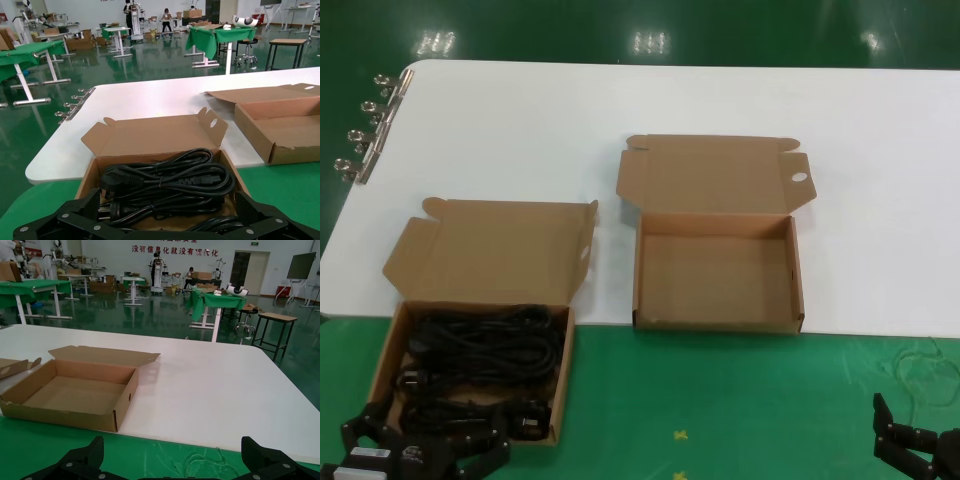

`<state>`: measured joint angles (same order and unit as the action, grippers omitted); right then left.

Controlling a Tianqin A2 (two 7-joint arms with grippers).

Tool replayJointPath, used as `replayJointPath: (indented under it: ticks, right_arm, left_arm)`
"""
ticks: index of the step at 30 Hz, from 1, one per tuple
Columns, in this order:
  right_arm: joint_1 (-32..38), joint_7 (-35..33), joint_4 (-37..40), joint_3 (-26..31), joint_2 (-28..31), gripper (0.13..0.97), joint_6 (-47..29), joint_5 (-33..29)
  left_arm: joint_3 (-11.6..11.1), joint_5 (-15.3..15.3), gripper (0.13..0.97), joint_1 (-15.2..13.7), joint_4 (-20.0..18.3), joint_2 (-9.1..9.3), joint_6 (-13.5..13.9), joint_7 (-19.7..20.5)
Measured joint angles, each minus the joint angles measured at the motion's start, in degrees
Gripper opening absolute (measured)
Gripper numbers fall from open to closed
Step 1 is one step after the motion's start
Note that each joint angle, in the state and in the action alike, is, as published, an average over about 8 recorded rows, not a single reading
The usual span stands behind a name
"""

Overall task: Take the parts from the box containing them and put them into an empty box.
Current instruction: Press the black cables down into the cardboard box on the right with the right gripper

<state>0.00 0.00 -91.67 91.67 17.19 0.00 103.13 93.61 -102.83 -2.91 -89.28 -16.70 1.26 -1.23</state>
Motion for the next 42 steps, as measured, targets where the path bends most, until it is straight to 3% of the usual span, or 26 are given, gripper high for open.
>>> replayJointPath:
  ticks: [24, 33, 36, 42]
  right_arm:
    - [0.0, 0.0, 0.0, 0.0, 0.0, 0.950, 0.0, 0.0]
    - [0.0, 0.0, 0.0, 0.0, 0.0, 0.867, 0.0, 0.0]
    - [0.0, 0.0, 0.0, 0.0, 0.0, 0.867, 0.0, 0.0]
    - [0.0, 0.0, 0.0, 0.0, 0.0, 0.752, 0.0, 0.0]
  left_arm:
    - [0.0, 0.0, 0.966, 0.0, 0.0, 0.00, 0.0, 0.0]
    - [0.0, 0.0, 0.966, 0.0, 0.0, -0.03, 0.0, 0.0]
    - [0.3, 0.0, 0.966, 0.0, -0.1, -0.48, -0.2, 0.0]
    - [1.7, 0.5, 0.966, -0.6, -0.1, -3.02, -0.2, -0.2]
